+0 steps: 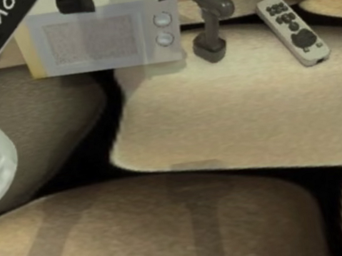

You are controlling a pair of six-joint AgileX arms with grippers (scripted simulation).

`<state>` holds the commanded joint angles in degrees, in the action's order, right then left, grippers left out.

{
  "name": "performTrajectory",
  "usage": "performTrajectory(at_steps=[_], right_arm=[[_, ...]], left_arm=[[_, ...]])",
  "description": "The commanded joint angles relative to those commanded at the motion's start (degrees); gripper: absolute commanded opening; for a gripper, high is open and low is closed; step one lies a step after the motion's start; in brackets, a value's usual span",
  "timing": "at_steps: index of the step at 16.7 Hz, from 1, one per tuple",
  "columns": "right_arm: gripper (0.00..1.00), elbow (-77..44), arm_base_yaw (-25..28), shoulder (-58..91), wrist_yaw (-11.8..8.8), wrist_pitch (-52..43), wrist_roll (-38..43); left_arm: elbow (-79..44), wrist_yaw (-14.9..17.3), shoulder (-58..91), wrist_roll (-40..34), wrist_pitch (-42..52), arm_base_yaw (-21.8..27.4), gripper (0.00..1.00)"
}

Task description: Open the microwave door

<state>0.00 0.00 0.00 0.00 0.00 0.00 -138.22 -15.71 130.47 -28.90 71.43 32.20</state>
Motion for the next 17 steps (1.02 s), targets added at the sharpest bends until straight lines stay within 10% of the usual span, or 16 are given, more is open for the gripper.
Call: performTrajectory(at_steps=[17], right_arm=[[1.00,0.0,0.0,0.0,0.0,0.0,0.0]], left_arm=[[5.9,1.3,5.9,2.4,-12.5,-2.6,0.92]])
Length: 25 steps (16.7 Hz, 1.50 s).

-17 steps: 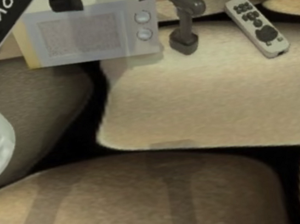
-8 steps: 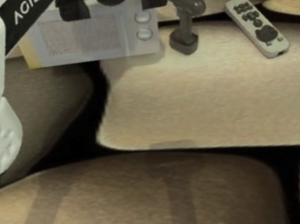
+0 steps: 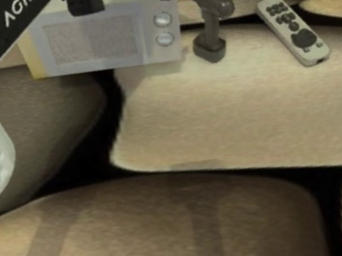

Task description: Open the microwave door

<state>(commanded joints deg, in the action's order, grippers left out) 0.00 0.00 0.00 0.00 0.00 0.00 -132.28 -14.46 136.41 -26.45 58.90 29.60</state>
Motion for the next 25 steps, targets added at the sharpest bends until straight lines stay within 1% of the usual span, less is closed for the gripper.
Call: performTrajectory(at_steps=[12,13,20,21,22,25], right_arm=[[1.00,0.0,0.0,0.0,0.0,0.0,0.0],[1.00,0.0,0.0,0.0,0.0,0.0,0.0],[1.00,0.0,0.0,0.0,0.0,0.0,0.0],[1.00,0.0,0.0,0.0,0.0,0.0,0.0],[1.00,0.0,0.0,0.0,0.0,0.0,0.0],[1.00,0.0,0.0,0.0,0.0,0.0,0.0]], left_arm=[[0.0,0.0,0.0,0.0,0.0,0.0,0.02],[0.0,0.0,0.0,0.0,0.0,0.0,0.00],[0.0,0.0,0.0,0.0,0.0,0.0,0.00],[-1.3,-0.6,-4.3,0.5,0.0,0.0,0.00],[-1.1,-0.6,-4.4,0.5,-0.1,0.0,0.00],[3.0,-0.9,-5.6,0.1,-1.7,0.4,0.00]])
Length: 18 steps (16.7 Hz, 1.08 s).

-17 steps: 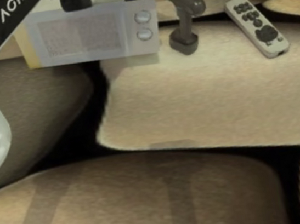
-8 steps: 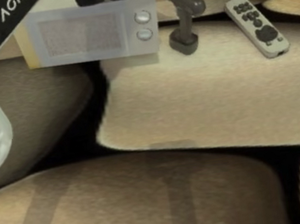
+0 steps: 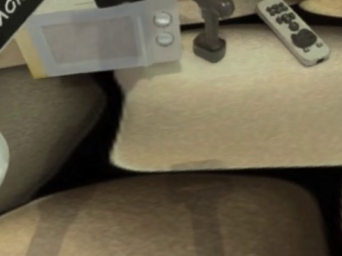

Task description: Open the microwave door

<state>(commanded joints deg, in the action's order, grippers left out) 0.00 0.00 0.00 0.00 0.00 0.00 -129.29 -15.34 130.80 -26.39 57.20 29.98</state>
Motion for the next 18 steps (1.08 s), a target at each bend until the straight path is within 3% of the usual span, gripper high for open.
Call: performTrajectory(at_steps=[5,18], right_arm=[[1.00,0.0,0.0,0.0,0.0,0.0,0.0],[1.00,0.0,0.0,0.0,0.0,0.0,0.0]], left_arm=[[9.9,0.1,-2.1,-1.5,-3.2,1.1,0.00],[10.3,0.1,-2.2,-1.6,-3.4,1.2,0.00]])
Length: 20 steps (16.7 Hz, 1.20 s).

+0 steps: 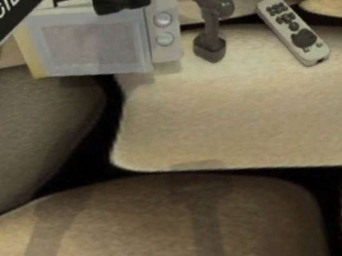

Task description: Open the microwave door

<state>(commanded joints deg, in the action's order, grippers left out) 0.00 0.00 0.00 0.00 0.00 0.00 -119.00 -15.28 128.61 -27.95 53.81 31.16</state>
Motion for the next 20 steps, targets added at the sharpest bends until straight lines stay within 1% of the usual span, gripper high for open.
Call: performTrajectory(at_steps=[12,13,14,17,20], right_arm=[[1.00,0.0,0.0,0.0,0.0,0.0,0.0],[1.00,0.0,0.0,0.0,0.0,0.0,0.0],[1.00,0.0,0.0,0.0,0.0,0.0,0.0],[1.00,0.0,0.0,0.0,0.0,0.0,0.0],[1.00,0.0,0.0,0.0,0.0,0.0,0.0]], left_arm=[[0.0,0.0,0.0,0.0,0.0,0.0,0.00],[-3.0,-0.4,-3.1,0.4,-0.4,-0.8,0.00],[-2.9,-0.4,-3.2,0.5,-0.5,-0.8,0.00],[1.3,0.5,-4.6,2.5,-2.3,-0.9,0.00],[8.6,2.3,-6.3,5.2,-4.7,-0.8,0.00]])
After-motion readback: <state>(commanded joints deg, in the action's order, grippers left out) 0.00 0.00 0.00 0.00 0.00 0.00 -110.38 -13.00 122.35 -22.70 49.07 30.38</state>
